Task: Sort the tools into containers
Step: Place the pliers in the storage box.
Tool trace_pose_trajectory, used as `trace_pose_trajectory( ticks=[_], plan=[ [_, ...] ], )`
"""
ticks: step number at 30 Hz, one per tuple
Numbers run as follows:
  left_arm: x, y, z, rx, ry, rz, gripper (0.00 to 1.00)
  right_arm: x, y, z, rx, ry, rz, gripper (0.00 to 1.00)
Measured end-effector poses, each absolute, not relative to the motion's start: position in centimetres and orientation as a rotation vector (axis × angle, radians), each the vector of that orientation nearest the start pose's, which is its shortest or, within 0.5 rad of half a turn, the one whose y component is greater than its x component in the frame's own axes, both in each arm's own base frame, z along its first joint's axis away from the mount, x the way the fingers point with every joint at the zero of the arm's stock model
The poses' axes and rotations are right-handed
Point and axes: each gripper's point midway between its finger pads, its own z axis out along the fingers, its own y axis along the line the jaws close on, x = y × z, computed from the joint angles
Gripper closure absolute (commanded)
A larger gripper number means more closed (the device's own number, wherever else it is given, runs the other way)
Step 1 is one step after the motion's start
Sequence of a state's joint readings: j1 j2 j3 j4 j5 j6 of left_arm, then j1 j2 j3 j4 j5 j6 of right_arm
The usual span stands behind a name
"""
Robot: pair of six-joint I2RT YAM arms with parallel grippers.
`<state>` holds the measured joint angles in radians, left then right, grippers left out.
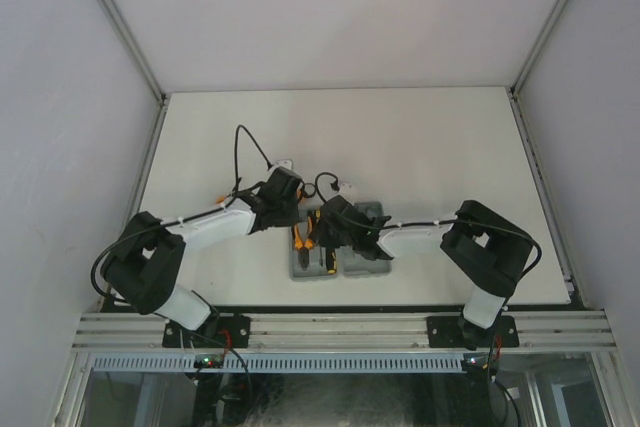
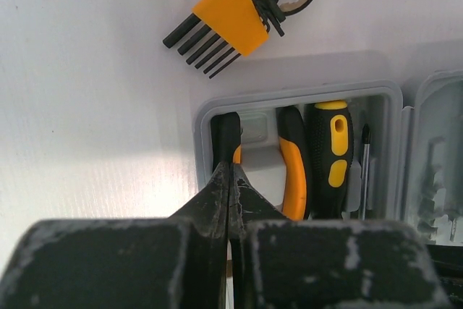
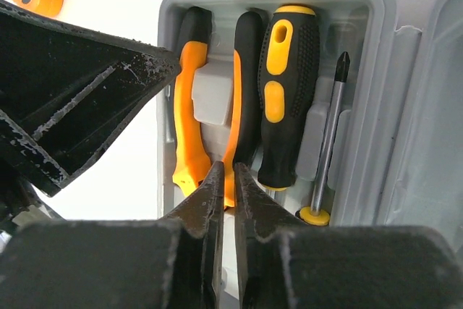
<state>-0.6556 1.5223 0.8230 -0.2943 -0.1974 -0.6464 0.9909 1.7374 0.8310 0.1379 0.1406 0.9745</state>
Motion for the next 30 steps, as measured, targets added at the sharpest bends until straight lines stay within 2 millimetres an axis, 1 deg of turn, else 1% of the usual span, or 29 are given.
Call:
trace_pose_trajectory(
  ticks=[3,6,7,8,11,14,17,20,22,24,26,28,30],
  plan=[
    [27.4,-20.2,3.8,-0.072,2.546,-0.257,1.0,22.4,36.3,2.8,0.025,2.474,0.783,0.96],
    [26.6,-20.3,4.0,-0.064,2.559,-0.261,0.99,21.6,36.3,3.0,-0.028,2.49,0.779,0.95],
    [26.2,-20.2,4.0,-0.057,2.57,-0.259,0.98,21.2,36.3,3.0,-0.05,2.496,0.776,0.95],
    [25.9,-20.2,4.0,-0.051,2.579,-0.258,0.95,20.9,36.3,3.1,-0.07,2.502,0.775,0.94],
    [24.1,-19.7,4.3,-0.018,2.628,-0.24,0.82,19.8,35.7,3.2,-0.146,2.525,0.747,0.91],
    [23.2,-19.1,5.4,-0.004,2.633,-0.228,0.72,19.0,34.9,3.6,-0.211,2.544,0.72,0.87],
    [23.7,-18.5,7.7,-0.015,2.581,-0.227,0.68,18.9,34.3,5.3,-0.26,2.516,0.723,0.84],
    [25.1,-18.1,10.6,-0.045,2.494,-0.245,0.68,19.3,33.8,8.0,-0.28,2.455,0.739,0.81],
    [25.8,-17.3,12.0,-0.084,2.443,-0.249,0.67,19.7,33.3,9.6,-0.275,2.415,0.738,0.8],
    [26.3,-16.1,12.8,-0.125,2.413,-0.236,0.66,20.1,32.2,11.0,-0.261,2.382,0.71,0.79],
    [26.9,-14.9,13.5,-0.171,2.385,-0.22,0.64,20.4,31.0,11.8,-0.238,2.365,0.678,0.78],
    [27.4,-13.6,14.0,-0.218,2.362,-0.201,0.64,20.5,29.9,12.4,-0.212,2.35,0.663,0.76],
    [27.7,-12.4,14.4,-0.263,2.343,-0.184,0.64,20.6,28.2,12.4,-0.178,2.342,0.645,0.75]
  ],
)
